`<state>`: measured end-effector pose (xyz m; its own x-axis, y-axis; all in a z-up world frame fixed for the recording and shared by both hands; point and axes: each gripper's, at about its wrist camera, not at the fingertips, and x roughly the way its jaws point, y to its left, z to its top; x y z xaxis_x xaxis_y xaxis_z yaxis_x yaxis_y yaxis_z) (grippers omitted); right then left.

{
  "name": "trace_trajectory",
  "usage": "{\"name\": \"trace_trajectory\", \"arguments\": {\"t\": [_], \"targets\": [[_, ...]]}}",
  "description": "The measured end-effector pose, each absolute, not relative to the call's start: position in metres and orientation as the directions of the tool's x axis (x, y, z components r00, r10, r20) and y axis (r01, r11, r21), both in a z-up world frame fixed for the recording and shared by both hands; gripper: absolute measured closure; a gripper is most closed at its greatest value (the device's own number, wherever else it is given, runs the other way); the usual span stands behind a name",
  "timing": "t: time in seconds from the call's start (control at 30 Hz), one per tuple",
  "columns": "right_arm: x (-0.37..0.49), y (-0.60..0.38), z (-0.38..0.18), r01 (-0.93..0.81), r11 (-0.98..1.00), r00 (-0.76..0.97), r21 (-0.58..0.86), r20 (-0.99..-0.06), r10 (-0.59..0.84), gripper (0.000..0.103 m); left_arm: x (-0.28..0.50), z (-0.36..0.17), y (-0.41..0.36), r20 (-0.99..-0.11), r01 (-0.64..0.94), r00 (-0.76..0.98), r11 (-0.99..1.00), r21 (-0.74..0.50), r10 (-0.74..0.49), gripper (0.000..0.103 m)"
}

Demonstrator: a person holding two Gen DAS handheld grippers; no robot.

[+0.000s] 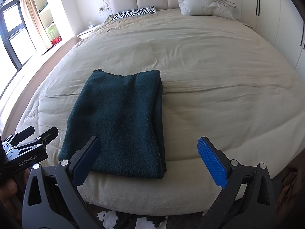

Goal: Fold small clothes

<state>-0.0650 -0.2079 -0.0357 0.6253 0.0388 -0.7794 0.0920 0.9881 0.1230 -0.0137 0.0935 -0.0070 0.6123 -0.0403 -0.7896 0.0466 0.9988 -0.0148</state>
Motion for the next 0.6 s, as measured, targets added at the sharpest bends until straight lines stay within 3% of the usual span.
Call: {"name": "trace_trajectory", "arguments": {"t": [0.6], "targets": [[-0.0641,-0.2073,-0.0402,0.095,0.988,0.620,0.126,-0.783,0.040,0.000,-0.0124,-0.0089,0.0946,-0.793,0.050,0.608,0.999,-0.013,-0.041,0.000]]}}
